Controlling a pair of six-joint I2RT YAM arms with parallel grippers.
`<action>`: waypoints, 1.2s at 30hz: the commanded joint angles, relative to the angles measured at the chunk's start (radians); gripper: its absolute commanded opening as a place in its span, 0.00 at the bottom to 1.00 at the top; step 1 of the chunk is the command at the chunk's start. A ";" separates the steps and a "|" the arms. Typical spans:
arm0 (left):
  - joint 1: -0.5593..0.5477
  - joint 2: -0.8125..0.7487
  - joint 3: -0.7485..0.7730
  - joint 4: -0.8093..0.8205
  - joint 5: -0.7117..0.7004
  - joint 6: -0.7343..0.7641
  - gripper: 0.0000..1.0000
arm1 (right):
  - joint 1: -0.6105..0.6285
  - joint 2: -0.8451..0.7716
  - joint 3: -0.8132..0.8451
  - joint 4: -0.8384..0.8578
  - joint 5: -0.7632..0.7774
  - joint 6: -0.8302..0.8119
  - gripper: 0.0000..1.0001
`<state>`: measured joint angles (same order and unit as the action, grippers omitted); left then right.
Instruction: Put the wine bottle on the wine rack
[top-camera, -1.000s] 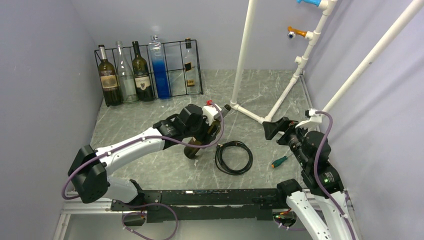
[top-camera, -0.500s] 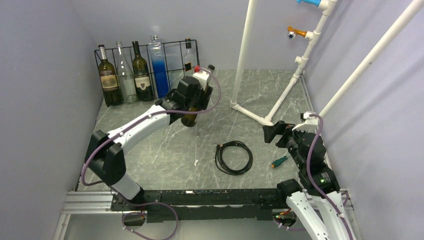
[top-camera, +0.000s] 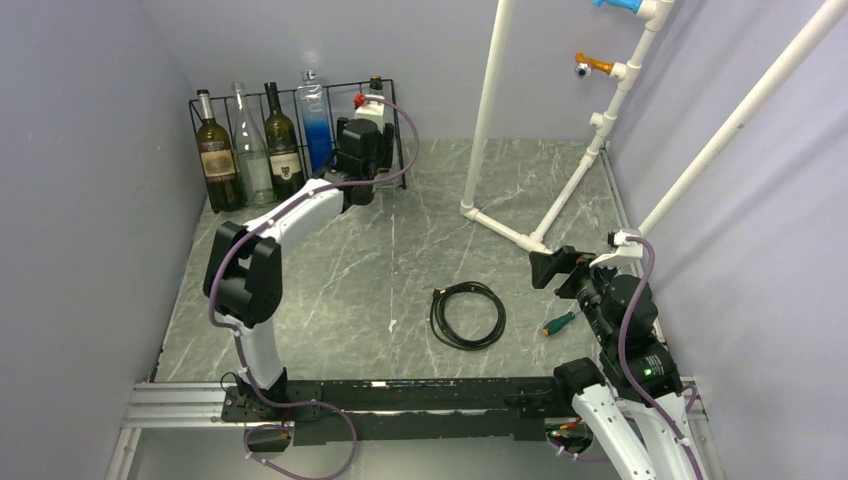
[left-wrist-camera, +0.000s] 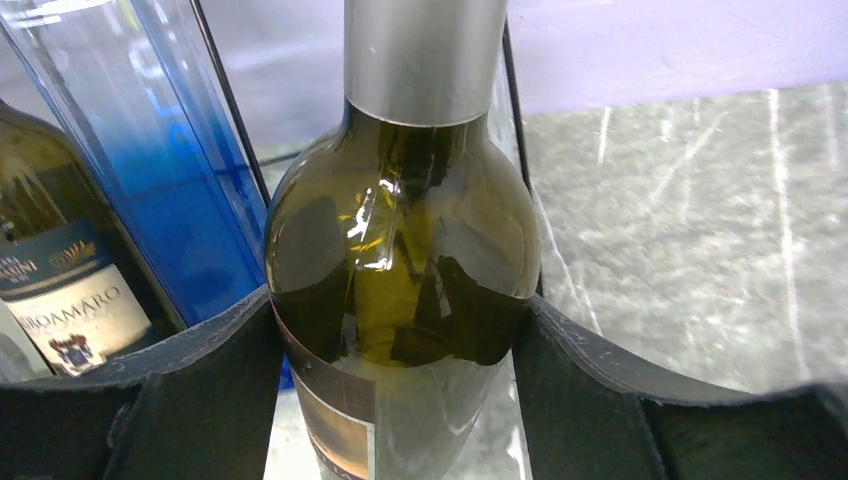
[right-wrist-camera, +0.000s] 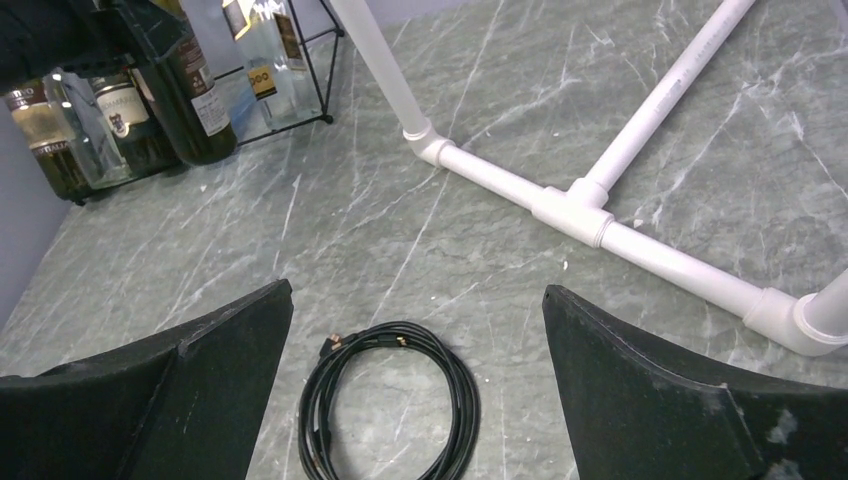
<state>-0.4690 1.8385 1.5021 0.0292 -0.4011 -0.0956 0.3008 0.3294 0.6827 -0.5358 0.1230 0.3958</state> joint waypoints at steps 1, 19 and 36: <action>-0.006 0.033 0.098 0.284 -0.126 0.144 0.00 | 0.003 -0.021 -0.001 0.039 0.020 -0.004 0.99; 0.147 0.206 0.185 0.295 0.006 -0.191 0.00 | 0.003 0.004 0.008 0.026 0.023 -0.001 0.99; 0.178 0.284 0.210 0.274 0.080 -0.270 0.08 | 0.003 0.029 -0.004 0.039 0.021 0.002 1.00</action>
<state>-0.2897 2.1258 1.6444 0.2199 -0.3515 -0.3321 0.3008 0.3504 0.6811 -0.5358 0.1272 0.3962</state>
